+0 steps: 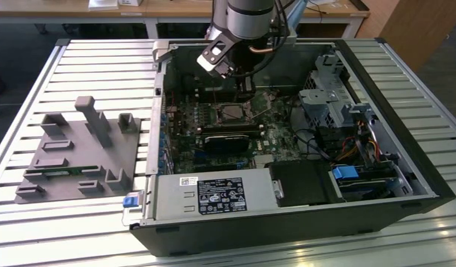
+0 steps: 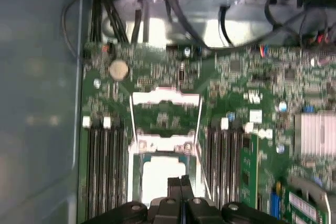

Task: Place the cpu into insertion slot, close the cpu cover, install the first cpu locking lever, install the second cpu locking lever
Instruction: 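Close the cpu cover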

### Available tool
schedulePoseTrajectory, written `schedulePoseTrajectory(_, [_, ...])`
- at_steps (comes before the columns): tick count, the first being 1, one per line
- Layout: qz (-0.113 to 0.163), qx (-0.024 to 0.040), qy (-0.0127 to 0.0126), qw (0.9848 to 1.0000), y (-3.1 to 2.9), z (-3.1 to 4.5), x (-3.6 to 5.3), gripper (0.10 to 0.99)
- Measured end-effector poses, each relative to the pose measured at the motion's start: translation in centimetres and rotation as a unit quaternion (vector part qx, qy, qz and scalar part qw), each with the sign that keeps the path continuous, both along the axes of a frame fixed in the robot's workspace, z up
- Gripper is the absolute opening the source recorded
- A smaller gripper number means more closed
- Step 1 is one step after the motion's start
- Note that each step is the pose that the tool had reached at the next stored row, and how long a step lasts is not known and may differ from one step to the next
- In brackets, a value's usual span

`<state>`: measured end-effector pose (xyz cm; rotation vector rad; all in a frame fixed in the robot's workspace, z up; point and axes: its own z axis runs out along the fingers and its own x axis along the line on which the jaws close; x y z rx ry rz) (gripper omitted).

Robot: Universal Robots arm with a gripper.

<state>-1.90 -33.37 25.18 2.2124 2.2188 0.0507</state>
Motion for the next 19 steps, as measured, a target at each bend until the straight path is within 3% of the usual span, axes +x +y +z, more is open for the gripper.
schedulePoseTrajectory(2, [0.0,0.0001,0.0001,1.0,-0.01,0.01,0.71,0.118])
schedulePoseTrajectory(6, [0.0,0.0004,0.0001,1.0,0.0,0.47,1.12,0.118])
schedulePoseTrajectory(13, [0.0,0.0004,0.0009,1.0,0.17,0.47,3.85,0.118])
schedulePoseTrajectory(19, [0.0,0.0003,0.0015,1.0,0.52,0.45,5.32,0.118])
